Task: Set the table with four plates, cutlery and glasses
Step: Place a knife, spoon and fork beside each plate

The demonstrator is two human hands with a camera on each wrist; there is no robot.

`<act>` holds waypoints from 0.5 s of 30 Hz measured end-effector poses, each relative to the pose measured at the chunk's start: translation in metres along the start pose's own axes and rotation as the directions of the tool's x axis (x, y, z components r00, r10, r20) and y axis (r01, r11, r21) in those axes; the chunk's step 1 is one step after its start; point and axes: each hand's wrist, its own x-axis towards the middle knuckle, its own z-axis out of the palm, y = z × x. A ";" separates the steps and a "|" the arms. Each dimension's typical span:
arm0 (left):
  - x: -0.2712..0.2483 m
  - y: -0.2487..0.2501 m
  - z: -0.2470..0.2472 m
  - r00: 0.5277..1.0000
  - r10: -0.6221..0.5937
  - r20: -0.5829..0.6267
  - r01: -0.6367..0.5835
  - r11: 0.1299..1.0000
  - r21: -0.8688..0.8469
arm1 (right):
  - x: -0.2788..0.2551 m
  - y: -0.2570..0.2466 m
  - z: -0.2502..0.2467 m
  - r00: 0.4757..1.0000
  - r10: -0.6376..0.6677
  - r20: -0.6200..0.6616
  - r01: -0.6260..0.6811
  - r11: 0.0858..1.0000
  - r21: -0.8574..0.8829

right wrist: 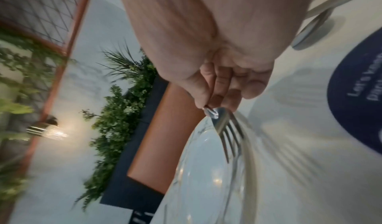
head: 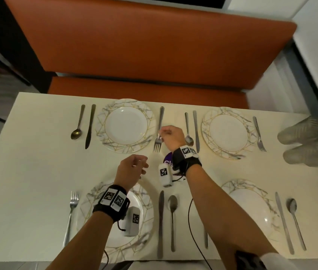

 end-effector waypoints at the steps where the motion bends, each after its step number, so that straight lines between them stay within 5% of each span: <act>1: 0.002 -0.002 -0.002 1.000 -0.005 0.007 0.004 1.000 0.029 | 0.010 -0.001 -0.002 1.000 0.018 -0.016 -0.018 0.999 -0.042; 15: 0.025 -0.015 -0.010 0.993 -0.029 0.114 -0.011 0.942 0.334 | 0.075 -0.004 0.012 0.992 0.102 -0.072 -0.121 0.930 -0.349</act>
